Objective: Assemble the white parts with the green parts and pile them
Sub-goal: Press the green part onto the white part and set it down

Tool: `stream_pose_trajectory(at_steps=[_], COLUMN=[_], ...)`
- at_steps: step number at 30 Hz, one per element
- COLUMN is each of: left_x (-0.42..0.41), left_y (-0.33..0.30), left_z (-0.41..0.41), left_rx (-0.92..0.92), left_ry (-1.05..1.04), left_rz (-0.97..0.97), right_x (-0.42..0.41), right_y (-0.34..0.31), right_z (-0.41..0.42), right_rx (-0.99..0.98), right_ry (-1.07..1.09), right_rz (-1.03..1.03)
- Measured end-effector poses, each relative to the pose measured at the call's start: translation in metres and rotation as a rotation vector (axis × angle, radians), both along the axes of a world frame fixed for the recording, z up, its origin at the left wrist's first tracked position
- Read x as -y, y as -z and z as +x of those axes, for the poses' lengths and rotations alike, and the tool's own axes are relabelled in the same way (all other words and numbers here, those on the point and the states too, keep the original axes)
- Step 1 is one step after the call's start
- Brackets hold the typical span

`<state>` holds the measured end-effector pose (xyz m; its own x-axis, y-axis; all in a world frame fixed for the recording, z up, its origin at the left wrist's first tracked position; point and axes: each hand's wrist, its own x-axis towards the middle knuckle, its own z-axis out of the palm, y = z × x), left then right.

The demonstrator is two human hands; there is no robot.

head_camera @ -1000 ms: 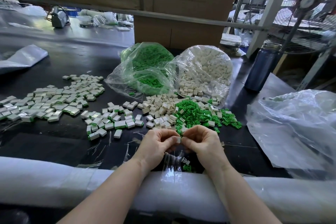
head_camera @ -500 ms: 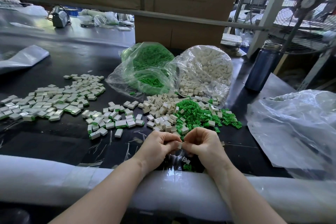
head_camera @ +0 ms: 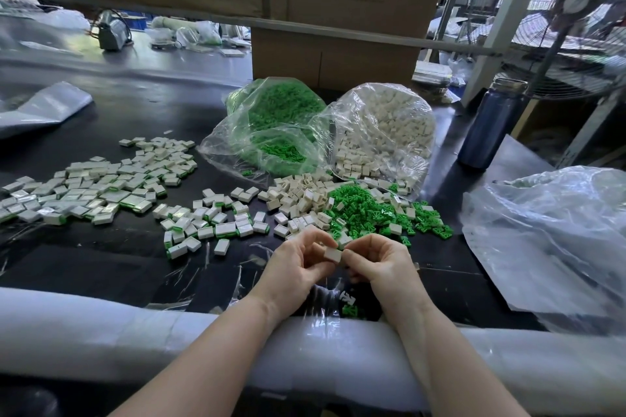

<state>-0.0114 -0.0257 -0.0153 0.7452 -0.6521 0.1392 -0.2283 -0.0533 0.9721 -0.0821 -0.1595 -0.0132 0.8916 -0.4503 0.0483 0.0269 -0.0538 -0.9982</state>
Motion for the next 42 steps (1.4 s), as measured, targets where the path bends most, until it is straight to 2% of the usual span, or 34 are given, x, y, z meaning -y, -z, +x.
stream_pose_trajectory(at_steps=[6,12,17,23,42], left_x=[0.0006,-0.0004,0.0004,-0.0014,-0.0012], left_y=[0.0009,-0.0032,-0.0013,0.0009,0.0029], left_z=[0.0028,0.0020,0.0031,0.0033,0.0037], left_rx=[0.071,-0.084,0.020,0.056,0.066], left_ry=[-0.081,-0.066,-0.082,-0.041,-0.031], left_rz=[0.065,0.004,0.123,0.163,0.161], right_x=[0.0006,-0.0039,-0.0053,-0.0060,-0.0056], right_y=[-0.0026,-0.0037,-0.0056,-0.0061,-0.0077], right_z=[-0.0031,-0.0020,-0.0028,-0.0035,-0.0049], right_rx=[0.024,-0.061,-0.087,-0.120,-0.152], right_ry=[-0.020,-0.039,-0.067,-0.065,-0.096], right_rz=[0.074,-0.058,-0.154,-0.185,-0.229])
